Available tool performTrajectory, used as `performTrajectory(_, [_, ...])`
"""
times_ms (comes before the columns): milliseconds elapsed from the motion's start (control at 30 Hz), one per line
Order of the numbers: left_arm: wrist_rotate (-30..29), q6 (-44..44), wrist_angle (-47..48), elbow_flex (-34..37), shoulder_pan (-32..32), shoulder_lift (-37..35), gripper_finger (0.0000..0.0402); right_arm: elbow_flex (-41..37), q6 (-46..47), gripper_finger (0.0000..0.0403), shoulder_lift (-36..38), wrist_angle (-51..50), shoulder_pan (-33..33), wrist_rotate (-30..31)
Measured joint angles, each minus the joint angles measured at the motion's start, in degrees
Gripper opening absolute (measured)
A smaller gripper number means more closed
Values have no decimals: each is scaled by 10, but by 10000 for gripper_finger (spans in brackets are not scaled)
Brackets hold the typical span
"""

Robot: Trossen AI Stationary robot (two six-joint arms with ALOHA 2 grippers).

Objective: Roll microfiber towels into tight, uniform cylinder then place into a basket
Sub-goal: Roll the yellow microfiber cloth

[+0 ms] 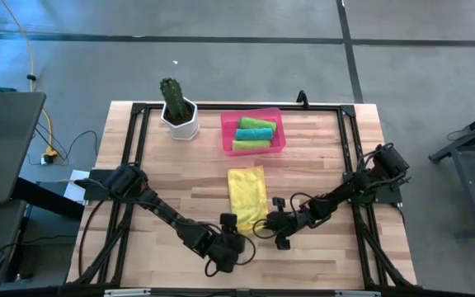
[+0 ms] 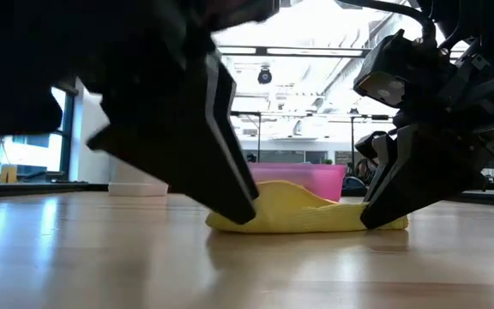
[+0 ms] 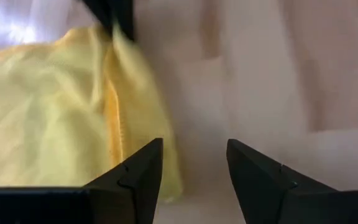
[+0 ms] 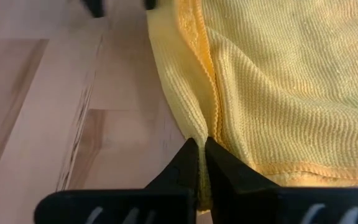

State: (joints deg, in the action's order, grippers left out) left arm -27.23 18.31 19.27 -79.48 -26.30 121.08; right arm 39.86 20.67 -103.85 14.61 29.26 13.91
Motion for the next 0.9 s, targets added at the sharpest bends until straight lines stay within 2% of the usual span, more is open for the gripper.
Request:
performTrajectory(200, [-26,-1,57,0,15,0,168,0,0,1,0,0,0,-1])
performTrajectory(367, [25,-12,62,0,30,3,168,0,0,1,0,0,0,-2])
performTrajectory(500, [76,14,66,-1,39,2,168,0,1,1,0,0,0,-2])
performTrajectory(600, [80,38,67,-1,40,2,162,0,0,1,0,0,0,-2])
performTrajectory(700, [87,60,67,-1,39,2,137,0,1,1,0,0,0,-2])
performTrajectory(900, [125,121,67,-1,40,3,46,0,57,1,0,1,0,-6])
